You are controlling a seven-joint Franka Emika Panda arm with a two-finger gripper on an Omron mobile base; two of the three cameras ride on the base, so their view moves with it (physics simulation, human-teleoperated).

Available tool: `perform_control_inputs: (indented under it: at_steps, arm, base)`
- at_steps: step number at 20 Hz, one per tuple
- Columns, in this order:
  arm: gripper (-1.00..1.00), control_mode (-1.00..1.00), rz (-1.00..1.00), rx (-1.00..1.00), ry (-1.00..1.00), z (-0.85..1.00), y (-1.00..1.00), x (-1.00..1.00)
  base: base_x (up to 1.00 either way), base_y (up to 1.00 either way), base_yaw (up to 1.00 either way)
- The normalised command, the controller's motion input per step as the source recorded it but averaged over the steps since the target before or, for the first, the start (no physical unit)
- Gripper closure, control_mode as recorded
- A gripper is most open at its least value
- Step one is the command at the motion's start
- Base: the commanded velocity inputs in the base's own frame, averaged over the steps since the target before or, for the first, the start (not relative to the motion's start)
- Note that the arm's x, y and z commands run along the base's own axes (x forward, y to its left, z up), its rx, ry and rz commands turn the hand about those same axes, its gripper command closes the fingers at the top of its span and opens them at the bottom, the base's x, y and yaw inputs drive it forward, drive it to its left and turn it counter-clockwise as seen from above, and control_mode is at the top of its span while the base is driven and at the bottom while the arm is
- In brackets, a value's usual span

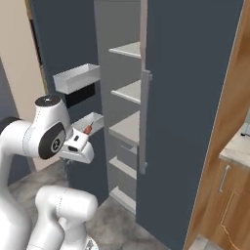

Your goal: Store the kebab skewer in the freezer for long-term storage. Close the freezer door after placing the cooked food.

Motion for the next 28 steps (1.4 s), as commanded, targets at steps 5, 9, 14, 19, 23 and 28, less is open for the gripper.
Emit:
perform_control_inputs:
  at_steps: [5, 9, 14, 19, 23, 28]
  arm:
    - [1.00, 1.00, 0.00, 0.00, 0.00, 0.00, 0.00, 0.00]
    - [1.00, 1.00, 0.00, 0.00, 0.00, 0.00, 0.00, 0.00]
    - [1.00, 1.00, 0.00, 0.00, 0.00, 0.00, 0.00, 0.00]
    - [1.00, 1.00, 0.00, 0.00, 0.00, 0.00, 0.00, 0.00]
    - [1.00, 1.00, 0.00, 0.00, 0.00, 0.00, 0.00, 0.00]
    - [1.00, 1.00, 0.00, 0.00, 0.00, 0.00, 0.00, 0.00]
  base:
    - [0.66, 0.01, 0.00]
    - [0.39, 0.29, 0.00]
    - [0.27, 0.21, -0.02]
    - [0.37, 0.08, -0.10]
    - [0.30, 0.11, -0.16]
    - [0.33, 0.37, -0.17]
